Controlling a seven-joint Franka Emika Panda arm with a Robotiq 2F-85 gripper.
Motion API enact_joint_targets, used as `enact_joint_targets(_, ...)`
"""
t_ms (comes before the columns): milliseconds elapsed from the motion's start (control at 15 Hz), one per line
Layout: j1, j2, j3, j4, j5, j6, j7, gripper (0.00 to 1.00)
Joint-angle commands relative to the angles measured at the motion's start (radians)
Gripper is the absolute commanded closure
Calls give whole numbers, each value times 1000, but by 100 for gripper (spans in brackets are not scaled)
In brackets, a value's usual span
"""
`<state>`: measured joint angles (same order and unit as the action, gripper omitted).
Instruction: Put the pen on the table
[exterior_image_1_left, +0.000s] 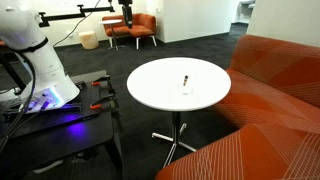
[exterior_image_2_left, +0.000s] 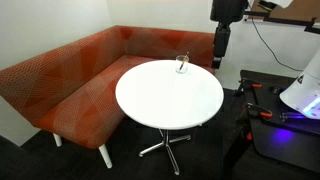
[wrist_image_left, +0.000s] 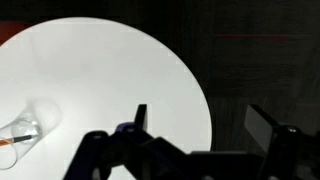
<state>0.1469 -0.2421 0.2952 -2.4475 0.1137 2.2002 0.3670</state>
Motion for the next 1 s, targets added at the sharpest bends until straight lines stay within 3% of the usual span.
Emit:
enact_joint_targets(0,16,1,-16,1,-5,-1,3,0)
enact_joint_targets(933,11,12,-12,5,-1,23,48,0)
